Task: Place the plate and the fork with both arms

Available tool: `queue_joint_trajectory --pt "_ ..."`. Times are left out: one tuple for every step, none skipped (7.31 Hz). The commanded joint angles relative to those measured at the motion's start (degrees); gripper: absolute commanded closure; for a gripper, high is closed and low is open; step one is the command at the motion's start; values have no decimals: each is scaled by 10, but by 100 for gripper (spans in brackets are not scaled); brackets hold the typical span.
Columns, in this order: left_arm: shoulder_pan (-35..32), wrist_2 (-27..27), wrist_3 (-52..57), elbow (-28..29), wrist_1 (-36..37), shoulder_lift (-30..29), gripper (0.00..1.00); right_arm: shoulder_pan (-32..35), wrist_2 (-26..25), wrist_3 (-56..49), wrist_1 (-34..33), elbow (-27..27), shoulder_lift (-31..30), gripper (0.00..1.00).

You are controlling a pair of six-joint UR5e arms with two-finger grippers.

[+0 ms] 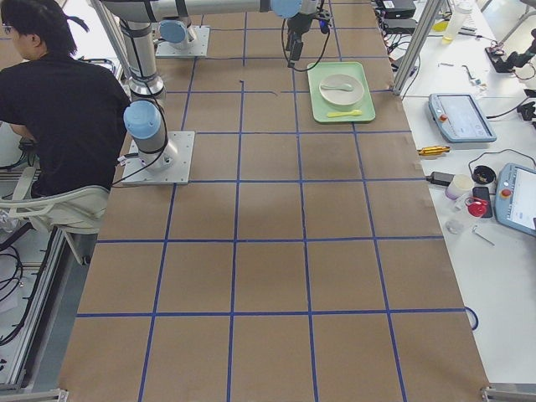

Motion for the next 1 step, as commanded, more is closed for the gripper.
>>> queue_joint_trajectory --pt "0 1 1 -6 -1 2 0 5 0 1 0 2 0 0"
